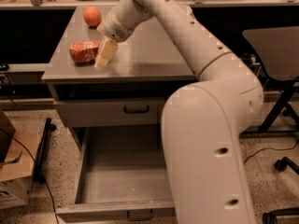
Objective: Place coke can into middle drawer
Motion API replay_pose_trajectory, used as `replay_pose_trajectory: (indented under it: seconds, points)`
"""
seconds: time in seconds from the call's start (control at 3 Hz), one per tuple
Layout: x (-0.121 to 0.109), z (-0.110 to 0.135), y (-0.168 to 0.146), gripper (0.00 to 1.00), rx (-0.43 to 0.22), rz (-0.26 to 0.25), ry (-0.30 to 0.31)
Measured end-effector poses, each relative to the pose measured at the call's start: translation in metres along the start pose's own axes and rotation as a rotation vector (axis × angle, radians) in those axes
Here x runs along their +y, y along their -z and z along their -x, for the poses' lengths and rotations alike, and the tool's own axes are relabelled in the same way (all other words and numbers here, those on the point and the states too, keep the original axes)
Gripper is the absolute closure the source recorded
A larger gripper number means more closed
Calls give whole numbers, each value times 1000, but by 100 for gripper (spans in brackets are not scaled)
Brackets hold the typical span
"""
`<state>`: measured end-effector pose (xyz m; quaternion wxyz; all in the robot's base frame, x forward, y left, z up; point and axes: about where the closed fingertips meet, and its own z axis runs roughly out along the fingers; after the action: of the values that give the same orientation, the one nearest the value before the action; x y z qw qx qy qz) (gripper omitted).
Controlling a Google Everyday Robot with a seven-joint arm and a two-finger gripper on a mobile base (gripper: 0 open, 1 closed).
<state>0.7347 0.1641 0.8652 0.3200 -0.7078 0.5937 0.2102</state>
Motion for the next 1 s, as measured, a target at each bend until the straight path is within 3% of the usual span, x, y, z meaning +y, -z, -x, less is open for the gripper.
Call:
replay_pose_trajectory:
  seconds: [0.33, 0.67, 1.0]
  points:
    - [-12, 1, -18, 0, -31, 24, -10]
    - [-13, -1, -34, 18, -39, 61, -26]
    - [-13, -6, -34, 50, -40, 66, -54]
